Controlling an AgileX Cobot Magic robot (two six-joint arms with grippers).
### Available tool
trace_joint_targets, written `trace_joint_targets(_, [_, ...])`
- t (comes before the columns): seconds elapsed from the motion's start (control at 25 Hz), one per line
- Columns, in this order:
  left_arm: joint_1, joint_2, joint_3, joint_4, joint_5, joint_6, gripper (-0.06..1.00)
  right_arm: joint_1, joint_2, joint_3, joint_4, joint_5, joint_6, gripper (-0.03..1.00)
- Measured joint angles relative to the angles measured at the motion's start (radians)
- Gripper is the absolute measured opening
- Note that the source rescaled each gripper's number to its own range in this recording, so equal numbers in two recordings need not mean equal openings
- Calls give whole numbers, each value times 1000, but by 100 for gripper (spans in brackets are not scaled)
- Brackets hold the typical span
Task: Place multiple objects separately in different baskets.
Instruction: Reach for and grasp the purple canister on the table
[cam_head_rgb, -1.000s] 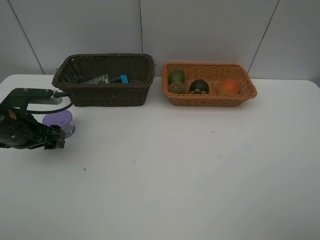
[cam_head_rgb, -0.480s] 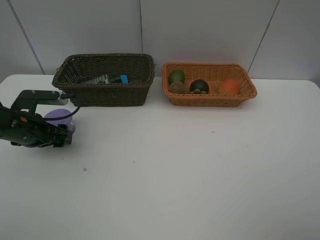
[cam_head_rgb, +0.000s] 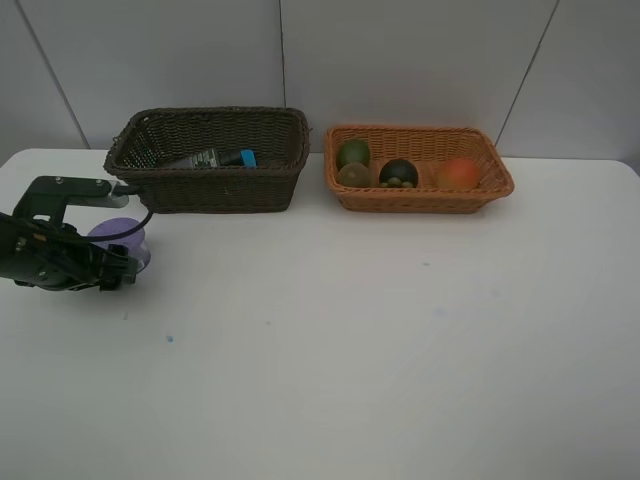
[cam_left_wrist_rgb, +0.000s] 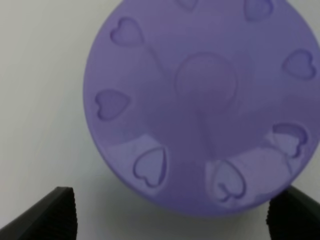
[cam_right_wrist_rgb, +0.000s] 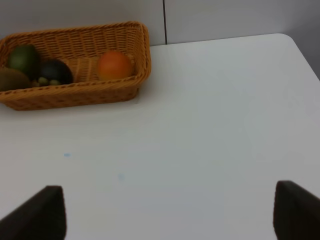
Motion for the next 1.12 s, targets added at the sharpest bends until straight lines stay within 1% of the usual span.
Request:
trace_joint_targets(0.16, [0,0,0,0,-45,5,100,0,0,0,0,0,0,100])
trace_joint_targets(0.68, [0,13,2,0,-140,12,100,0,0,0,0,0,0,100])
trace_joint_targets(0.88, [0,111,-17,0,-159,12,100,0,0,0,0,0,0,100])
trace_joint_targets(1.0, [0,136,-21,0,-206,15,100,0,0,0,0,0,0,100])
trace_joint_targets(1.04, [0,136,-21,0,-206,15,100,0,0,0,0,0,0,100])
trace_joint_targets(1.12, [0,140,-21,0,-243,20,94,0,0,0,0,0,0,100])
